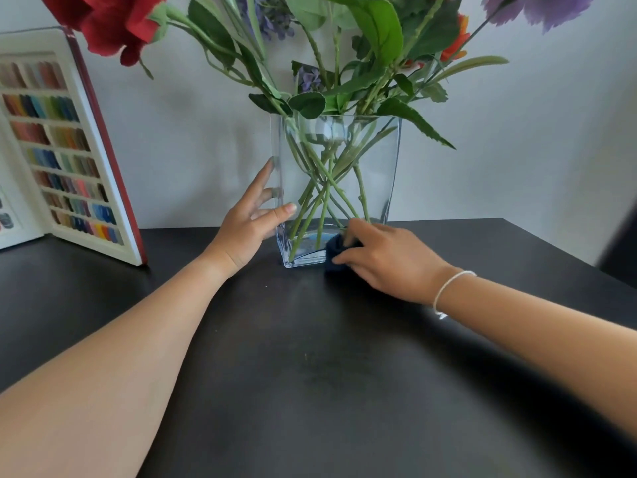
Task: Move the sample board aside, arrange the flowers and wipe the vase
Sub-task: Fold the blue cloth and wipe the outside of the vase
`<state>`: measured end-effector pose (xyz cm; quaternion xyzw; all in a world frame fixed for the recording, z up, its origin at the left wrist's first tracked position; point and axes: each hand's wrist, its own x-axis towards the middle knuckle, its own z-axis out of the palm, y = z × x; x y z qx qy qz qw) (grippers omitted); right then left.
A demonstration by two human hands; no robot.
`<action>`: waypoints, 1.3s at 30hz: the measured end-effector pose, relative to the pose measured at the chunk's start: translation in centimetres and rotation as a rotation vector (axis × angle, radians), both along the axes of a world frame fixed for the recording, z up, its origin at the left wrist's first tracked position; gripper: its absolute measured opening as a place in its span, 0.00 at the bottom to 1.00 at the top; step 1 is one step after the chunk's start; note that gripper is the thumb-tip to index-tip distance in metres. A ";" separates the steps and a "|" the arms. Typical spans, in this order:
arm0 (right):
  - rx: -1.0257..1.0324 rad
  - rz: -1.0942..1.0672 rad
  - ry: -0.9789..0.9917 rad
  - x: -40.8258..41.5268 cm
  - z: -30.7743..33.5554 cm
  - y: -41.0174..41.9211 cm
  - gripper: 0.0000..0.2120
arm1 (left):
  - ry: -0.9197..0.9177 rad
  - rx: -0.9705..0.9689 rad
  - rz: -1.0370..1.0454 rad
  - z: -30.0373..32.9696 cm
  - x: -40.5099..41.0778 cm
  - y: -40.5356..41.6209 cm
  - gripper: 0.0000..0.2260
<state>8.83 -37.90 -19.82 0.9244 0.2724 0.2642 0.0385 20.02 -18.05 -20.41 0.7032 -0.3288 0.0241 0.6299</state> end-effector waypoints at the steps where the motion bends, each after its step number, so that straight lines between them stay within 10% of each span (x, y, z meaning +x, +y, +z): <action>1: 0.008 -0.033 -0.001 -0.2 0.1 -1.1 0.09 | 0.001 -0.005 0.002 0.0 0.1 0.0 0.26; 26: 0.088 -0.251 0.181 -0.2 0.9 -0.3 0.12 | 0.087 -0.043 -0.004 0.1 0.3 0.0 0.25; 33: 0.505 -0.392 0.261 -0.6 0.9 -4.5 0.09 | 0.108 -0.059 0.007 -0.2 0.4 0.0 0.27; 39: 0.897 -0.267 -0.170 -1.0 1.5 -4.4 0.09 | 0.084 -0.040 0.024 -0.1 0.4 -0.1 0.26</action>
